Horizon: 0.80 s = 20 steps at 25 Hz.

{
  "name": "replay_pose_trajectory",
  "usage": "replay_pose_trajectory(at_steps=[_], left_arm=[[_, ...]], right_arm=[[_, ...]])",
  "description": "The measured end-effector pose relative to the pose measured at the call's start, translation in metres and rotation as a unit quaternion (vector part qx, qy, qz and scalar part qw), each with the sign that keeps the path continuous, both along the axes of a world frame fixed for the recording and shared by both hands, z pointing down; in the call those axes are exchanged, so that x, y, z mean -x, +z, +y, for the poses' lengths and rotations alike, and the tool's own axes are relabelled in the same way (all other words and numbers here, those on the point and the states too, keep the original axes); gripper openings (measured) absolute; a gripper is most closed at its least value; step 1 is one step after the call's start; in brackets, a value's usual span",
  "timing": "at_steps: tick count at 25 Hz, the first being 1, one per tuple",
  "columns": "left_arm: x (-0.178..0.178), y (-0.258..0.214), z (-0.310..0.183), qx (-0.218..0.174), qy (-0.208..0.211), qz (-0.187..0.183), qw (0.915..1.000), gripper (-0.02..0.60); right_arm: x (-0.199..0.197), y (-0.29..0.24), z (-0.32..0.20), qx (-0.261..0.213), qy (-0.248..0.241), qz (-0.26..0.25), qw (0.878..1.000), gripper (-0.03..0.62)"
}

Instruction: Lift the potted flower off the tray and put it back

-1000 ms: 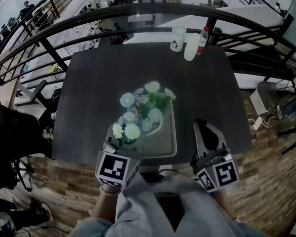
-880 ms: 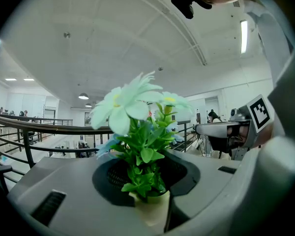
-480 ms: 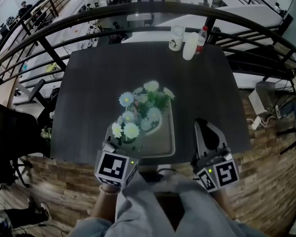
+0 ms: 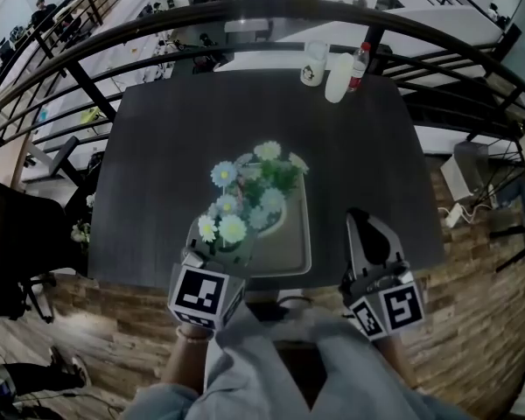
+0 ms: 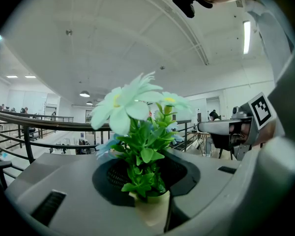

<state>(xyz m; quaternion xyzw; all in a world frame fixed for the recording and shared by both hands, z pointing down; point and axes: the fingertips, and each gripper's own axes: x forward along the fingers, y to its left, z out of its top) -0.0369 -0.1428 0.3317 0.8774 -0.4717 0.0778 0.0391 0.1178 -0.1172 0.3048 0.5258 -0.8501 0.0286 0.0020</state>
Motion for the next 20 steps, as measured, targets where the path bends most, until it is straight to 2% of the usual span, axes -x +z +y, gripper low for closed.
replay_pose_trajectory(at_steps=[20], left_arm=[[0.002,0.056,-0.005,0.037,0.013,-0.002,0.9992,0.123]], right_arm=[[0.011,0.02,0.0,0.036,-0.015,0.012,0.999,0.003]])
